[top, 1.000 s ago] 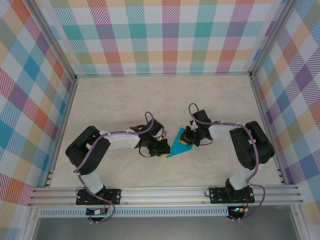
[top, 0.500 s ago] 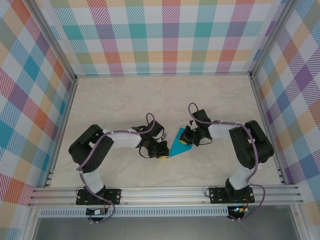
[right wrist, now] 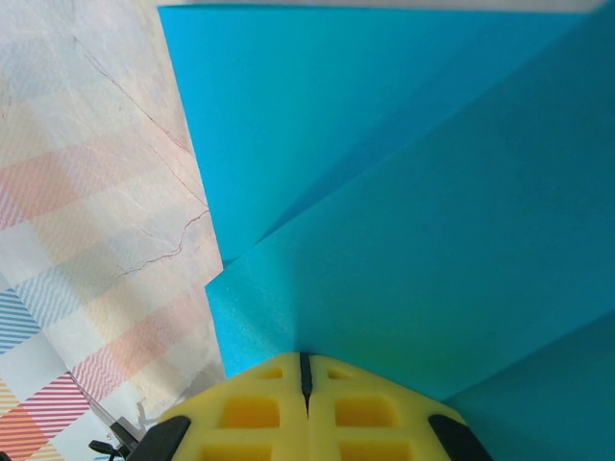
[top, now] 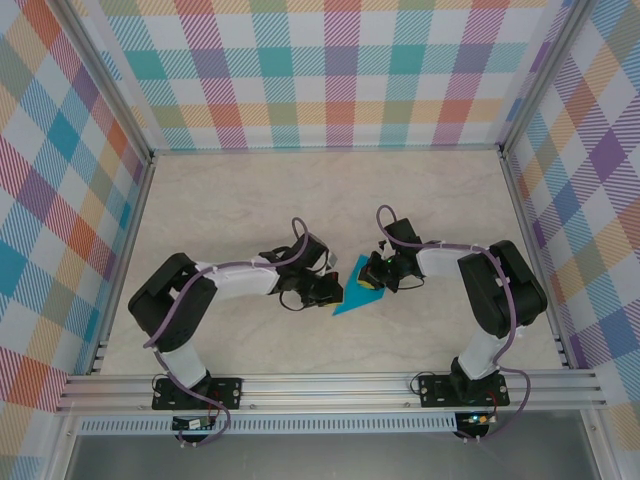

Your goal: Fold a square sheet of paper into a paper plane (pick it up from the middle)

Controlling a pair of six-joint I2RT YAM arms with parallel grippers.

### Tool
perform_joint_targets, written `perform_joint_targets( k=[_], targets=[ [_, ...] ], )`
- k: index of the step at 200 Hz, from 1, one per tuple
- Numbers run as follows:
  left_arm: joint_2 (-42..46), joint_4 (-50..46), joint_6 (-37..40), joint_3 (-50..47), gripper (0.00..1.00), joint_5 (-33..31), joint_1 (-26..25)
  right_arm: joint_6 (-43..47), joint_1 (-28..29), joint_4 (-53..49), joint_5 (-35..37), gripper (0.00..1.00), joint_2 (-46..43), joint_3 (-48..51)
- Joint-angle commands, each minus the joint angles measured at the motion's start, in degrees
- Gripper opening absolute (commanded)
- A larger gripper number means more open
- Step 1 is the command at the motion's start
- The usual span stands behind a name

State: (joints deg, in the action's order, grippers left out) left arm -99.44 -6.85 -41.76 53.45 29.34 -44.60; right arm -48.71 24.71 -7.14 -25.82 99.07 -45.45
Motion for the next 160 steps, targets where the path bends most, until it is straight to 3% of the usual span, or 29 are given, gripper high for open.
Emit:
perform_joint_targets(
  k=[1, 50, 95, 160],
  targets=[
    [-3.08, 2.67, -1.28, 1.49, 0.00, 0.12, -0.75, -0.35, 0.16, -5.85, 7.54, 0.00, 3.71, 2.65],
    [-4.75, -1.32, -0.03, -0.22, 0.00, -1.64, -0.80, 0.05, 0.17, -5.75, 6.85, 0.00, 2.37, 2.57],
    [-6.09, -5.07, 1.90, -0.62, 0.00, -4.03, -0.87, 5.56, 0.58, -2.31, 2.84, 0.00, -4.04, 1.80],
    [-6.64, -5.72, 2.63, -0.28, 0.00, -4.65, -1.01, 6.87, 7.18, 1.11, -0.28, 0.00, -5.61, 1.08]
  ],
)
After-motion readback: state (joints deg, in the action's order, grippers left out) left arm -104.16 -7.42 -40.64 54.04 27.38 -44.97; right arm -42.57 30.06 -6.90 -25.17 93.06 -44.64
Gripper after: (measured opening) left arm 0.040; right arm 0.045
